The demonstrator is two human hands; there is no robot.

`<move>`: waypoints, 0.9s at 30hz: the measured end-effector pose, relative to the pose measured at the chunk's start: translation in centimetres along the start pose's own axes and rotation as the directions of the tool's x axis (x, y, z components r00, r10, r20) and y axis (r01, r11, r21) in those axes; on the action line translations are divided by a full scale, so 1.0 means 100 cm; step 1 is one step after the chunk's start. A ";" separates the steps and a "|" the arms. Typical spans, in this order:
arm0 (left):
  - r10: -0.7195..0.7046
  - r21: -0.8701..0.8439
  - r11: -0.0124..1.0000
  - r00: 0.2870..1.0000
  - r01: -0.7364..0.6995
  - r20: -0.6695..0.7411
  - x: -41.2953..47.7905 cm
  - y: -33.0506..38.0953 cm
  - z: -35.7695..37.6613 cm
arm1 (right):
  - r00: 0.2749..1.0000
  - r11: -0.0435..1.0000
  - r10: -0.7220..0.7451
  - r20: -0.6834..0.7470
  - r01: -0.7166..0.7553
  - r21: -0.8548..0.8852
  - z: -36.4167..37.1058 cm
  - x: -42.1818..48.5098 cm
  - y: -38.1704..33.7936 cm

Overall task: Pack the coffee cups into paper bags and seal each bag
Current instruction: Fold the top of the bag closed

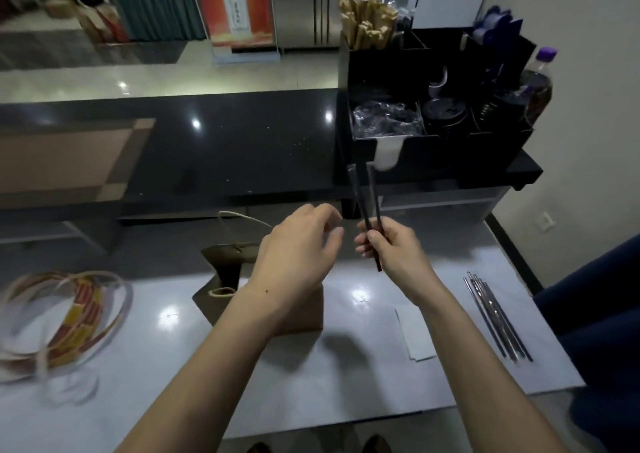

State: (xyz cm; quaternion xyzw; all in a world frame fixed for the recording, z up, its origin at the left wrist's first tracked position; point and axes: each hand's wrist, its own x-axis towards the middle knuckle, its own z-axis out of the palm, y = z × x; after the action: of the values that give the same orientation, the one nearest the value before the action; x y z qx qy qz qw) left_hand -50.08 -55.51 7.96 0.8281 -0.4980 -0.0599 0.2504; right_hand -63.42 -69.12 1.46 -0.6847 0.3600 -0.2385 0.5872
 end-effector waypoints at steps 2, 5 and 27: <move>0.020 -0.013 1.000 1.000 -0.020 -0.021 -0.002 -0.012 -0.017 | 0.999 0.999 -0.035 0.007 0.035 0.013 0.018 -0.002 -0.015; 0.034 -0.029 0.999 0.999 -0.036 -0.039 -0.005 -0.035 -0.037 | 0.997 0.996 -0.076 0.019 0.075 0.057 0.044 -0.007 -0.032; -0.079 0.083 0.994 0.988 0.068 0.129 -0.039 -0.179 -0.041 | 0.993 0.993 -0.085 0.080 0.078 0.086 0.144 -0.031 -0.059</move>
State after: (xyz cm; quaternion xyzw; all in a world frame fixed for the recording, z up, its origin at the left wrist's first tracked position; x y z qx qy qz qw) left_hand -36.36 -43.93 2.37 0.8493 -0.4846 -0.1041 0.1817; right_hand -53.26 -57.33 4.71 -0.6832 0.2967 -0.2482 0.6194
